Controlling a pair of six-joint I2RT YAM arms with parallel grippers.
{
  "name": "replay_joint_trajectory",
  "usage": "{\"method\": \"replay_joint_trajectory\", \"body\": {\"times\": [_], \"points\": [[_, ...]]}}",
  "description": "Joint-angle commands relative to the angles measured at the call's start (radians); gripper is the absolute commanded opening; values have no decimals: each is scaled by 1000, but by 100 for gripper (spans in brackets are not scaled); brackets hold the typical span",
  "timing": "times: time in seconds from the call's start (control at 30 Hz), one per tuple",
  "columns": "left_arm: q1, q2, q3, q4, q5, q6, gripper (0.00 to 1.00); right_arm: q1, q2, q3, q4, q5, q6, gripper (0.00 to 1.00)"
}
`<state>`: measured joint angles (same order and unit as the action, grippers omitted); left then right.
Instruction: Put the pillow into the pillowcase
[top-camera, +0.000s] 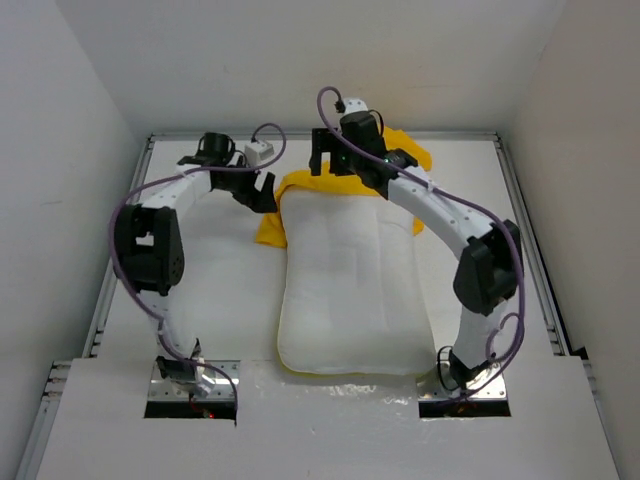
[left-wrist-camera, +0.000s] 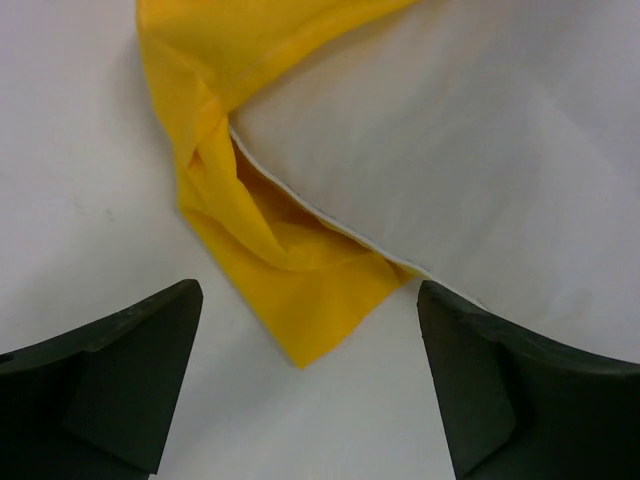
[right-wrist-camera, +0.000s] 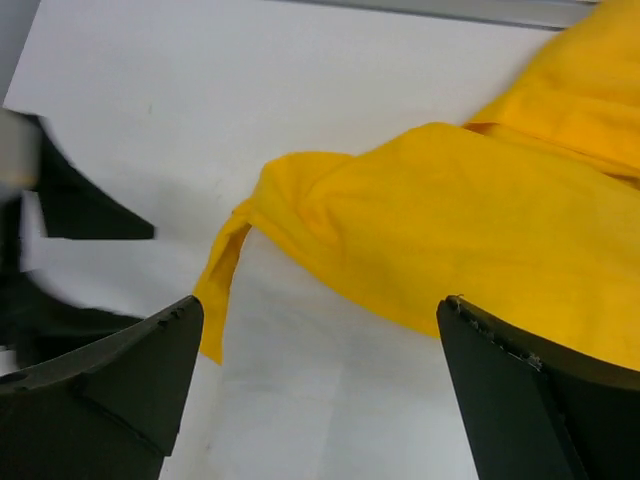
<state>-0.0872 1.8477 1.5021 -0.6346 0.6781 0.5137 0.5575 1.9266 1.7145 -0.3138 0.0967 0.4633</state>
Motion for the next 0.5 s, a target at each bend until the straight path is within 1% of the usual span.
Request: {"method": "replay_joint_trajectory", "body": {"times": [0.0,0.03,0.07,0.1,0.13,0.17,0.2,0.23,0.27,0.3,0.33,0.37,0.4,0.47], "points": [[-34,88,-32,260,-49,-206,88,88,-119,-107,-40,219,38,98],[-36,102,-37,291,-75,-227,89,114,-127,-156,-63,236,60,85],[-37,116,-39,321,-103,-244,89,142,-130,-174,-73,250,72,75],[-37,143,-37,360,-123,-265,88,194,-129,-193,-83,267,89,59],[-37,160,-33,368,-141,-268,83,217,-112,-219,-109,271,138,44],[-37,191,-28,371,-152,-268,81,238,-101,-230,-116,268,161,46],[-37,205,-23,366,-149,-274,79,275,-88,-240,-117,255,207,52],[-40,217,-20,363,-134,-276,74,292,-56,-253,-113,255,228,72],[-45,232,-22,360,-144,-279,70,307,-35,-251,-111,256,244,79],[-49,234,-38,369,-181,-285,61,332,9,-228,-117,268,271,90],[-49,232,-52,383,-193,-294,55,337,30,-213,-122,268,281,91],[-49,229,-68,410,-207,-296,50,340,52,-199,-125,267,288,99],[-49,229,-78,415,-216,-294,45,340,72,-187,-128,268,304,99],[-49,234,-95,411,-201,-282,42,337,122,-153,-159,328,322,99]]}}
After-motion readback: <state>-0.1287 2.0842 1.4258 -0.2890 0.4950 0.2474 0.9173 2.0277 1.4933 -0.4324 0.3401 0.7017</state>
